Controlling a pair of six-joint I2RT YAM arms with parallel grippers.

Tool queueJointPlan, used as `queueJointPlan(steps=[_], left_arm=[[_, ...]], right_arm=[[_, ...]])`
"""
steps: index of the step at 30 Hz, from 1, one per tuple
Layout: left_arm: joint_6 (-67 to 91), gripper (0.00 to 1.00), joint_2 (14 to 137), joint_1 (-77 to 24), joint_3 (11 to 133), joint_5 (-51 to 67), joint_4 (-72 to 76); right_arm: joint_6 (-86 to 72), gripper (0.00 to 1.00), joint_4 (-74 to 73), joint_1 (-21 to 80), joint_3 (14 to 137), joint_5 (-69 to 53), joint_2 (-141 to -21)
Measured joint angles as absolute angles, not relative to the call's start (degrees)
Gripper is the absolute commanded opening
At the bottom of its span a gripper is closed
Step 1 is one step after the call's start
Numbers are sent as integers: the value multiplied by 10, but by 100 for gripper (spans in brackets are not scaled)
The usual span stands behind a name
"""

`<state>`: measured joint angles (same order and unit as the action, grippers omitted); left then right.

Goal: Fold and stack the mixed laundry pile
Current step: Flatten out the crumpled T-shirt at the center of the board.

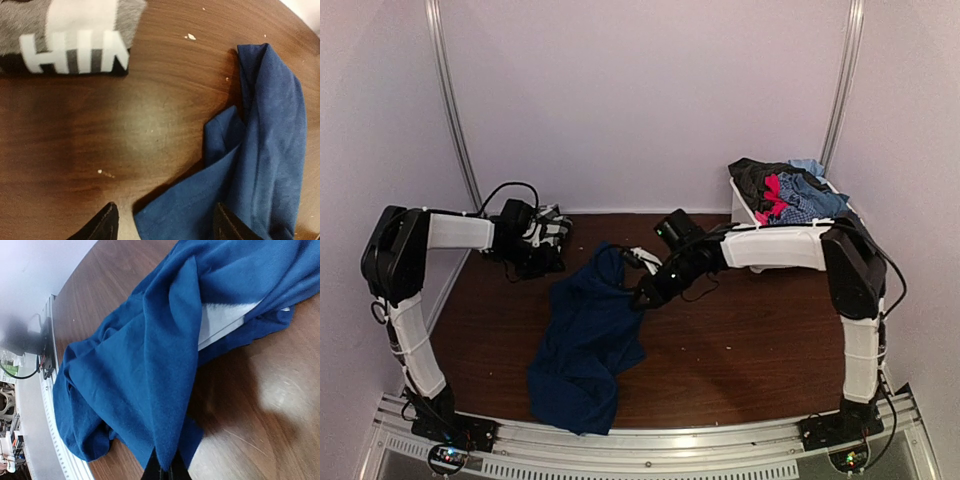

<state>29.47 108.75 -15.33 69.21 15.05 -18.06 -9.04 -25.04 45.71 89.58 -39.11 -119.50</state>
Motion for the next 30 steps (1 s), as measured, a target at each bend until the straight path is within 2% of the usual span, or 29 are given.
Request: queueJointPlan(steps=[4,9,10,11,14,15,22,30], left_arm=[[263,65,1143,-199,768,83,-223],[229,57,1202,-258,829,-7,-272],[225,51,1206,-267,833,-18,-277],[222,42,1207,-273,834,-31,-280],[216,4,1207,-278,833,-48,-286],[218,0,1207,-278,833,-49,-286],[215,0,1150,-254,795,-56,-302],[199,0,908,-187,853,-62,-311]], right_arm=[[-94,0,-225,413,826,-389,-1114],[-99,0,-203,375,752,-381,-1102],[-101,0,-204,371,733,-378,-1101],[-103,0,-205,365,718,-375,-1099],[-105,0,-218,344,670,-364,-1073],[-104,0,-224,335,663,-358,-1061],[-88,0,-262,261,686,-302,-963],[-72,0,-326,191,782,-221,-872]])
